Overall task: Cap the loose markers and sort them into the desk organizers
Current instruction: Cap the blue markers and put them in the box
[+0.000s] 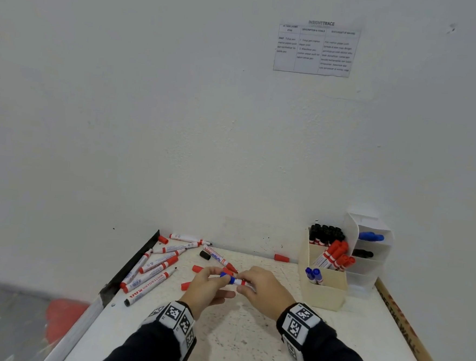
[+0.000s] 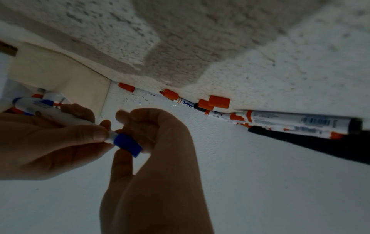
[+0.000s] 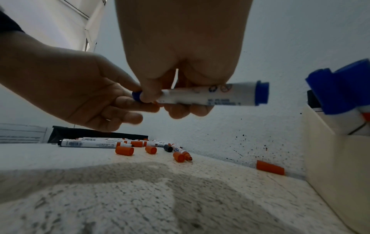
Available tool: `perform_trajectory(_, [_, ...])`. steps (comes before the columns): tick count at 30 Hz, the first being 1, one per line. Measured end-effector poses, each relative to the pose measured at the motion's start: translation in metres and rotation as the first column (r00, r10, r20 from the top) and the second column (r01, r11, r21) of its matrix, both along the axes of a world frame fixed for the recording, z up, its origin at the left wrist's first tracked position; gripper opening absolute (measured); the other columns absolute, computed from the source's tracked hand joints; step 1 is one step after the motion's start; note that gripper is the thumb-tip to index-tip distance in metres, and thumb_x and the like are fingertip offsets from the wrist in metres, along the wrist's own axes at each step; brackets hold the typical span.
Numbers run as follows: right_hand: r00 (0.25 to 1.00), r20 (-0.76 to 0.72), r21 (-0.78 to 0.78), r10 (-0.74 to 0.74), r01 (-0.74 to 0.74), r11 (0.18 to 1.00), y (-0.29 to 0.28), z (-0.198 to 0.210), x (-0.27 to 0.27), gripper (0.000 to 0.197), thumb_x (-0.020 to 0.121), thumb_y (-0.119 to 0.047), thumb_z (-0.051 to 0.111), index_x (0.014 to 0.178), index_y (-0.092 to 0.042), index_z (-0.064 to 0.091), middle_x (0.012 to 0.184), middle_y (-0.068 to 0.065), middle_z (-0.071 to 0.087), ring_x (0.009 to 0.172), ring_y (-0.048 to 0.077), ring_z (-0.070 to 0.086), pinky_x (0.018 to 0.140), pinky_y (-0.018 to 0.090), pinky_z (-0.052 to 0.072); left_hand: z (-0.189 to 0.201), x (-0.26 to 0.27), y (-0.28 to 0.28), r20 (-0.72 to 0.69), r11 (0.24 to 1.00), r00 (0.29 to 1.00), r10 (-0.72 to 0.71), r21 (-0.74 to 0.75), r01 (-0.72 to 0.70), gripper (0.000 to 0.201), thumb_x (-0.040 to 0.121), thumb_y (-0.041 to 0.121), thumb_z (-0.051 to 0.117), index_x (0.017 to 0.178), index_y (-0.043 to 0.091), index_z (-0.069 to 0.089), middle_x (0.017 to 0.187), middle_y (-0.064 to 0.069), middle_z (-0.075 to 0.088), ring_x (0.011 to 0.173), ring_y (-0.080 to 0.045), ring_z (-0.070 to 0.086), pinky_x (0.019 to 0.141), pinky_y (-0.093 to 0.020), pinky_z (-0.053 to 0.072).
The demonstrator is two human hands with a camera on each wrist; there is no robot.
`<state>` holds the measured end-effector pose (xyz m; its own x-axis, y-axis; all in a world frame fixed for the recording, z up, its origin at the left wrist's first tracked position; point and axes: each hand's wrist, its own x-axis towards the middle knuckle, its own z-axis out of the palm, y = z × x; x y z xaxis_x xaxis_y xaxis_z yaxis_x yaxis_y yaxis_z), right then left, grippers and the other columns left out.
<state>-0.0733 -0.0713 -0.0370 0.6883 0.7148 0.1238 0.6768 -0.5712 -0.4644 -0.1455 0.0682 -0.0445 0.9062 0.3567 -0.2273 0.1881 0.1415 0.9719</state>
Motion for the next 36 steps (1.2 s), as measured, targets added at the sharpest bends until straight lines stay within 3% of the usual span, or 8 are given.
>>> perform_trajectory(6, [0.991, 0.133, -0.080, -0.014, 0.024, 0.996, -0.012, 0.005, -0.005, 0.028, 0.092, -0.043, 0.046, 0.112, -0.028, 0.059, 0.107, -0.007, 0.063, 0.097, 0.013, 0.054, 0.080, 0.031, 0.027, 0.003, 0.007, -0.014, -0.190, 0.925, 0.974, -0.127, 0.331, 0.185, 0.027, 0.096, 0.023, 0.027, 0.075, 0.015, 0.042, 0.059, 0.000, 0.048, 0.050, -0.013, 0.038, 0.050, -0.023, 0.031])
perform_trajectory(11, [0.981, 0.192, -0.151, 0.005, 0.025, 0.988, -0.022, 0.007, -0.003, 0.040, 0.095, -0.049, 0.033, 0.085, -0.021, 0.060, 0.083, 0.003, 0.062, 0.080, 0.020, 0.057, 0.055, 0.029, 0.031, -0.005, 0.018, -0.025, -0.157, 0.708, 0.980, -0.123, 0.679, 0.197, 0.041, 0.101, 0.031, 0.026, 0.062, 0.026, 0.037, 0.061, 0.008, 0.041, 0.053, -0.002, 0.036, 0.052, -0.013, 0.029])
perform_trajectory(17, [0.960, -0.279, -0.081, -0.006, -0.017, 0.997, -0.034, 0.009, -0.005, 0.054, 0.097, -0.050, 0.019, 0.056, -0.028, 0.046, 0.060, -0.003, 0.050, 0.061, 0.019, 0.049, 0.072, 0.032, 0.041, -0.004, 0.020, -0.037, -0.092, 0.483, 0.969, -0.228, 0.854, 0.194, 0.038, 0.101, 0.027, 0.023, 0.066, 0.024, 0.038, 0.062, 0.009, 0.039, 0.063, -0.013, 0.044, 0.069, -0.024, 0.038])
perform_trajectory(23, [0.863, -0.502, -0.026, -0.060, 0.055, 0.998, -0.042, 0.003, -0.001, 0.052, 0.093, -0.059, 0.017, 0.069, -0.024, 0.047, 0.055, -0.003, 0.042, 0.038, 0.007, 0.033, 0.038, 0.017, 0.029, -0.005, 0.029, -0.046, -0.001, 0.563, 0.971, -0.238, 0.815, 0.139, 0.041, 0.101, 0.024, 0.024, 0.067, 0.017, 0.045, 0.059, 0.000, 0.046, 0.059, -0.019, 0.046, 0.065, -0.037, 0.047])
perform_trajectory(26, [0.934, -0.357, 0.111, 0.029, 0.012, 0.994, -0.045, -0.003, 0.006, 0.029, 0.099, -0.039, 0.030, 0.083, -0.025, 0.051, 0.067, -0.004, 0.045, 0.052, 0.001, 0.040, 0.048, 0.012, 0.033, 0.003, 0.045, -0.051, 0.075, 0.682, 0.977, -0.199, 0.726, 0.083, 0.043, 0.101, 0.024, 0.026, 0.062, 0.019, 0.043, 0.058, 0.005, 0.046, 0.057, -0.013, 0.045, 0.059, -0.023, 0.038])
perform_trajectory(30, [0.992, -0.123, 0.237, -0.041, 0.070, 0.969, -0.058, -0.003, 0.013, 0.012, 0.098, -0.030, 0.038, 0.096, -0.028, 0.050, 0.084, -0.009, 0.047, 0.075, -0.001, 0.044, 0.067, 0.019, 0.033, 0.003, 0.069, -0.038, 0.061, 0.818, 0.991, -0.116, 0.572, 0.061, 0.041, 0.100, 0.035, 0.025, 0.080, 0.014, 0.054, 0.073, 0.000, 0.055, 0.070, -0.018, 0.049, 0.070, -0.029, 0.039])
perform_trajectory(32, [0.992, -0.077, 0.365, -0.104, 0.125, 0.923, -0.074, 0.003, 0.018, 0.023, 0.098, -0.029, 0.037, 0.118, -0.024, 0.048, 0.093, -0.007, 0.055, 0.082, 0.001, 0.051, 0.073, 0.019, 0.039, -0.005, 0.085, -0.021, -0.070, 0.721, 0.994, -0.079, 0.685, 0.106, 0.031, 0.099, 0.026, 0.032, 0.103, 0.011, 0.059, 0.101, -0.009, 0.062, 0.092, -0.025, 0.057, 0.084, -0.032, 0.043])
perform_trajectory(36, [0.968, 0.098, 0.562, -0.233, 0.140, 0.815, -0.107, 0.027, 0.027, 0.014, 0.095, -0.031, 0.036, 0.109, -0.031, 0.041, 0.074, -0.009, 0.052, 0.062, 0.003, 0.047, 0.060, 0.015, 0.038, -0.022, 0.107, 0.011, -0.388, 0.380, 0.922, -0.024, 0.849, 0.367, 0.035, 0.093, 0.011, 0.043, 0.127, 0.017, 0.050, 0.136, -0.006, 0.044, 0.123, -0.024, 0.047, 0.105, -0.038, 0.039])
